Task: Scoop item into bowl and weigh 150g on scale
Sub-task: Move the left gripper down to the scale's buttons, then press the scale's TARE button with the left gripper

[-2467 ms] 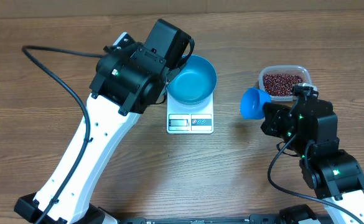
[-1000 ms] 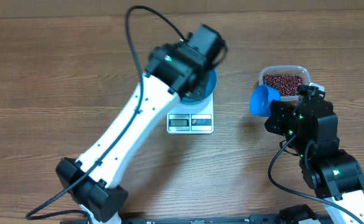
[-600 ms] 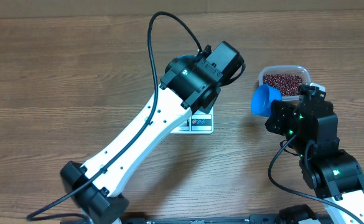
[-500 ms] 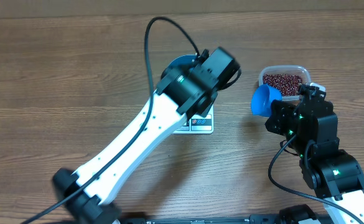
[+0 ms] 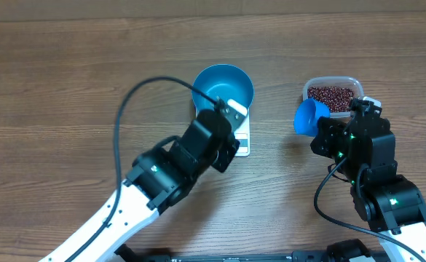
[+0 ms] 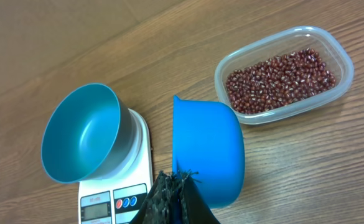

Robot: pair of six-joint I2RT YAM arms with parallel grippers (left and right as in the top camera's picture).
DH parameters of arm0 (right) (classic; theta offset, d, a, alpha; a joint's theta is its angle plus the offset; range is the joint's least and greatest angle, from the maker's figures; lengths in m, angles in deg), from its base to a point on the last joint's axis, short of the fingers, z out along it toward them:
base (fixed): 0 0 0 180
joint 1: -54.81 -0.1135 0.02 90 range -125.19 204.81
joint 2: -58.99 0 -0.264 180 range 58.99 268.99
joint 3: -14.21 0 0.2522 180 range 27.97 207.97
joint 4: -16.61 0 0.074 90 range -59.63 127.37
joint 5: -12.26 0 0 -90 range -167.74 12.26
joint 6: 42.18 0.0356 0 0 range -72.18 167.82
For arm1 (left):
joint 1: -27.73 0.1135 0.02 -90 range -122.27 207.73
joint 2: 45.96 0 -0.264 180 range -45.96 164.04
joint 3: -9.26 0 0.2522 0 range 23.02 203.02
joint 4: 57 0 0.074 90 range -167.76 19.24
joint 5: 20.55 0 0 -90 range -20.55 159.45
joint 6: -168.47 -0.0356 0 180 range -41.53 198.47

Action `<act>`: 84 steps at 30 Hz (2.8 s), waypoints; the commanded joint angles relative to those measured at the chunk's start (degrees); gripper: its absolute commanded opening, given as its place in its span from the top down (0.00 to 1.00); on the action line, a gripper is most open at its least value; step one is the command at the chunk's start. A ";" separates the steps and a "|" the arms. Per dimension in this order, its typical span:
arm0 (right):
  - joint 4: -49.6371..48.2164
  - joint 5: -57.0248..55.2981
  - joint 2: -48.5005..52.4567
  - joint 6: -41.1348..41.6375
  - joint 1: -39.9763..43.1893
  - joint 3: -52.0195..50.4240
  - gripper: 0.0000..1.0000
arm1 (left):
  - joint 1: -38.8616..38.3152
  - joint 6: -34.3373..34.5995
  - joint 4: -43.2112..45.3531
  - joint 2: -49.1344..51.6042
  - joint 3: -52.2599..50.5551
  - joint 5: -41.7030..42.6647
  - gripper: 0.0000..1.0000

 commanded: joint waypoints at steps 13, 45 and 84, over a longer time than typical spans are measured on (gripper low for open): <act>-0.52 -0.61 -0.52 0.42 0.22 1.92 0.96 | -0.02 -3.19 5.81 12.96 -5.05 4.90 0.96; -1.14 -0.59 2.16 0.42 0.22 1.92 0.96 | 0.02 -8.98 17.81 23.21 -5.05 7.19 0.96; -1.62 -0.17 2.38 0.39 0.22 1.92 0.96 | 1.95 -5.49 21.07 32.02 -5.05 -4.68 0.96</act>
